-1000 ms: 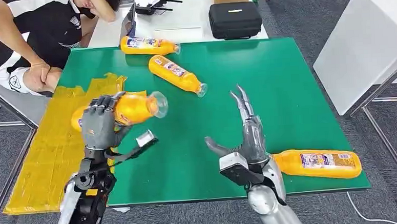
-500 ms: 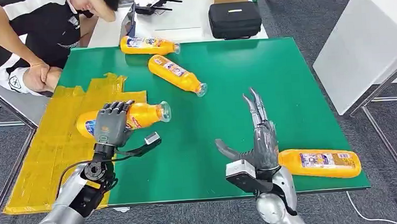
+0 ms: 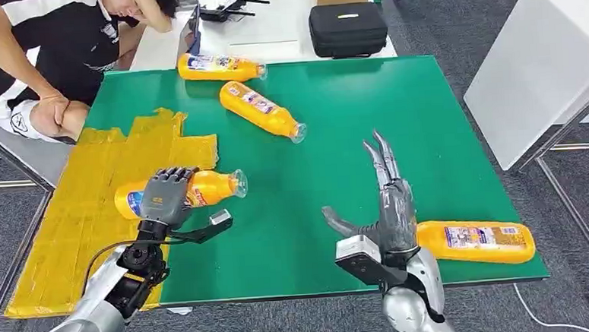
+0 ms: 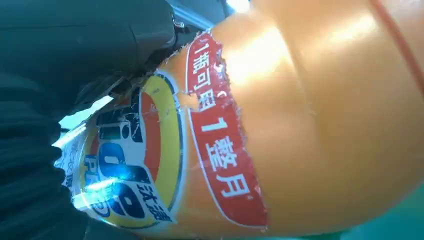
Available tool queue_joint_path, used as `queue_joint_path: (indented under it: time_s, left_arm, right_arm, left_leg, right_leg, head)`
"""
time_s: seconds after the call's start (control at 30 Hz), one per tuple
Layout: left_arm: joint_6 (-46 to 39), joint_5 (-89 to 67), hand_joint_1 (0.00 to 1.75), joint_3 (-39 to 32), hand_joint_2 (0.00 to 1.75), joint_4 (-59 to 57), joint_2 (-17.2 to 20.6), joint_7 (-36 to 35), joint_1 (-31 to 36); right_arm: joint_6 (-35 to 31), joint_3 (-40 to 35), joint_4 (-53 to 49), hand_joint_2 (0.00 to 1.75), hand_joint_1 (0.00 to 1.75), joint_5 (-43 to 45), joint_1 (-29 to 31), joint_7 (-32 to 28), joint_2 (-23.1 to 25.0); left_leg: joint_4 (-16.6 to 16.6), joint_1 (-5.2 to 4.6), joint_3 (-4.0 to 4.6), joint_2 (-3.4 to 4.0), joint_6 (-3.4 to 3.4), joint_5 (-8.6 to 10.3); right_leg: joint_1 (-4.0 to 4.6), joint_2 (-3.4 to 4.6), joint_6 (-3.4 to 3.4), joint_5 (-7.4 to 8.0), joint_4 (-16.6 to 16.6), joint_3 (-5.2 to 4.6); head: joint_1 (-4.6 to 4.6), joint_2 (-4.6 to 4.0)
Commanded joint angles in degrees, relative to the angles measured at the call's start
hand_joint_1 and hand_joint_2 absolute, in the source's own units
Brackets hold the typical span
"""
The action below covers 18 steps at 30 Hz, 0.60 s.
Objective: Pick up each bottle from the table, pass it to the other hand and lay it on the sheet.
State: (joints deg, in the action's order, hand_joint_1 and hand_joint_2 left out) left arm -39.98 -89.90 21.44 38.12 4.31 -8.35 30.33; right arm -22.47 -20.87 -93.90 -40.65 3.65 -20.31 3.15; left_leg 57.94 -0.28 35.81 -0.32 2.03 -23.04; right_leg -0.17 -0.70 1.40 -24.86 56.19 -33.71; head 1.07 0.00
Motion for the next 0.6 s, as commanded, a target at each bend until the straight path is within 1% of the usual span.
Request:
queue_joint_path:
  time_s: [0.03, 0.07, 0.1, 0.13, 0.2, 0.23, 0.27, 0.37, 0.5, 0.6]
  left_arm:
    - [-0.02, -0.1, 1.75, -3.07, 1.75, -7.81, -2.2, 0.04, 3.72]
    - [-0.02, -0.1, 0.51, -4.37, 1.75, -7.24, -2.47, 0.32, 3.31]
    - [-0.02, -0.1, 0.0, -4.42, 1.75, -6.31, -2.37, 0.29, 2.92]
    - [-0.02, 0.08, 0.0, -5.42, 1.75, -6.49, -2.89, 0.76, 2.71]
    - [-0.02, -0.1, 0.0, -6.52, 1.75, -5.75, -3.24, 0.91, 2.07]
    - [-0.02, 0.12, 0.0, -7.58, 1.75, -5.62, -3.76, 1.18, 1.77]
    - [-0.02, -0.1, 0.0, -6.83, 1.75, -5.88, -3.43, -0.18, 1.82]
    - [-0.02, 0.49, 0.0, -9.45, 1.75, -4.8, -4.05, 0.79, 1.31]
    - [-0.02, 0.49, 0.0, -9.45, 1.75, -4.8, -4.05, 0.79, 1.31]
    - [-0.02, 2.24, 0.0, -12.98, 1.75, -2.57, -5.22, 3.79, 0.33]
  right_arm:
    - [0.99, 1.57, 0.19, 1.75, 0.0, -0.62, 0.18, 0.59, 0.19]
    - [1.14, 1.57, 0.31, 1.75, 0.0, -0.99, 0.01, 0.63, 0.0]
    - [1.12, 1.55, 0.42, 1.75, 0.0, -1.22, -0.07, 0.63, -0.13]
    - [1.05, 1.5, 0.69, 1.75, 0.0, -1.77, -0.13, 0.73, -0.35]
    - [0.62, 1.68, 1.03, 1.75, 0.0, -2.66, -0.41, 1.25, -0.46]
    - [0.44, 1.81, 1.04, 1.75, 0.0, -2.85, -0.73, 1.38, -0.42]
    - [0.28, 2.05, 0.95, 1.75, 0.0, -3.11, -1.01, 1.48, -0.22]
    - [0.64, 2.1, 0.63, 1.75, 0.0, -4.03, -1.14, 1.96, 0.11]
    - [0.64, 2.1, 0.63, 1.75, 0.0, -4.03, -1.14, 1.96, 0.11]
    - [0.97, 2.31, 0.94, 1.75, 0.0, -4.73, -0.75, 2.34, 0.32]
  left_leg:
    - [0.06, 0.07, -0.13, -0.04, -0.13, -0.07]
    - [0.03, 0.05, -0.1, -0.03, -0.11, -0.04]
    - [0.05, 0.06, -0.14, -0.09, -0.13, -0.06]
    - [0.02, 0.05, -0.07, -0.07, -0.09, -0.03]
    - [0.04, 0.08, -0.21, -0.04, -0.16, -0.1]
    - [0.02, 0.05, -0.13, -0.03, -0.1, -0.06]
    - [0.05, 0.08, -0.26, -0.04, -0.17, -0.12]
    - [0.01, 0.04, -0.15, -0.05, -0.1, -0.06]
    - [0.03, 0.06, -0.18, -0.01, -0.14, -0.09]
    - [0.03, 0.05, -0.17, 0.02, -0.14, -0.09]
  right_leg:
    - [0.05, -0.01, -0.01, -0.08, 0.01, 0.19]
    - [0.04, -0.02, -0.01, -0.05, 0.0, 0.14]
    - [0.05, -0.06, -0.01, -0.09, 0.01, 0.21]
    - [0.04, -0.05, -0.01, -0.05, -0.02, 0.12]
    - [0.06, -0.01, -0.01, -0.11, -0.02, 0.28]
    - [0.04, 0.0, 0.0, -0.06, -0.03, 0.18]
    - [0.07, 0.0, -0.01, -0.13, -0.03, 0.33]
    - [0.03, -0.02, 0.0, -0.08, -0.04, 0.21]
    - [0.04, 0.03, -0.01, -0.1, -0.02, 0.25]
    - [0.04, 0.06, -0.01, -0.08, -0.02, 0.22]
  head:
    - [0.02, 0.0]
    - [0.02, 0.0]
    - [0.0, 0.0]
    - [0.02, 0.0]
    - [0.0, 0.0]
    - [0.02, 0.0]
    - [0.02, 0.0]
    - [0.0, 0.0]
    - [0.02, 0.0]
    - [0.02, 0.0]
